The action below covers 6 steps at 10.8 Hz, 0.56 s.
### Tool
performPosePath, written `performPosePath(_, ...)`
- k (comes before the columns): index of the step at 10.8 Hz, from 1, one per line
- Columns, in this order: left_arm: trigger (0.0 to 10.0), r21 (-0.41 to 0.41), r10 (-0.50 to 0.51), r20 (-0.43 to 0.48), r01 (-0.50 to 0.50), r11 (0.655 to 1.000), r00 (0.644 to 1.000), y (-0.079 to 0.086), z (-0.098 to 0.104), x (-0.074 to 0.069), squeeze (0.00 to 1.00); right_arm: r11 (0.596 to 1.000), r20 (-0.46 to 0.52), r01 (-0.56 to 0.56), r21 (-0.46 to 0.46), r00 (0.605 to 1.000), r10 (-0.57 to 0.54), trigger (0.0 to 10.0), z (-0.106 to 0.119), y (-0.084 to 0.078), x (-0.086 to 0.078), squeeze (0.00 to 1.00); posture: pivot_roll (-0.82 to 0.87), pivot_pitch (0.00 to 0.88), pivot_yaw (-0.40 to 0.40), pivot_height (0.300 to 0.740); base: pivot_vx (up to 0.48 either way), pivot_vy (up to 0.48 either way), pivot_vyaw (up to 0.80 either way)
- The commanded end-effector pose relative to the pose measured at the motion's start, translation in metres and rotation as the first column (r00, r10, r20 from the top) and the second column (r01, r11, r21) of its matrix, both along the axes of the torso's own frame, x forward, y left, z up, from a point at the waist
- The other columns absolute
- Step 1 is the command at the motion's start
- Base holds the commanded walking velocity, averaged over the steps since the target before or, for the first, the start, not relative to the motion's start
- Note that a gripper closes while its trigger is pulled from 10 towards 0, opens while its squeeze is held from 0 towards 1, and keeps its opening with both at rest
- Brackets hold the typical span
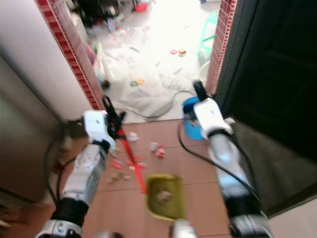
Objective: Sweep floor
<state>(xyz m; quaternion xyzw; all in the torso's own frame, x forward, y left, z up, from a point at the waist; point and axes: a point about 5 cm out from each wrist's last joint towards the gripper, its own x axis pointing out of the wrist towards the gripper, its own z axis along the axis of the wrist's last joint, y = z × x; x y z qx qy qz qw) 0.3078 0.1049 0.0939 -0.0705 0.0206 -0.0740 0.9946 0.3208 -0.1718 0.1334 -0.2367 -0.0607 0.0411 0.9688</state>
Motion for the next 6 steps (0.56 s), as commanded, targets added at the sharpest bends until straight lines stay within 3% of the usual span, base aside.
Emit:
performPosePath(1, 10.0, -0.017, 0.055, 0.085, -0.053, 0.998, 0.995, 0.009, 0.019, 0.005, 0.0, 0.998, 0.042, -0.064, 0.015, 0.997, 0.064, 10.0, 0.007, 0.018, 0.006, 0.0, -0.14, 0.0, 0.018, 0.74, 0.0, 0.0, 0.0)
performPosePath(4, 10.0, 0.059, 0.038, 0.096, -0.044, 0.997, 0.995, 0.023, 0.024, -0.004, 0.0, 0.99, 0.047, -0.078, 0.12, 0.996, 0.073, 10.0, 0.001, 0.049, 0.016, 0.0, -0.03, 0.0, 0.075, 0.74, 0.0, 0.0, 0.0)
performPosePath(6, 10.0, 0.105, 0.01, 0.09, -0.019, 0.994, 0.996, 0.029, 0.028, -0.005, 0.0, 0.986, 0.064, -0.031, 0.162, 0.998, 0.021, 10.0, -0.002, 0.048, 0.018, 0.0, -0.02, 0.0, 0.129, 0.74, 0.0, 0.0, 0.0)
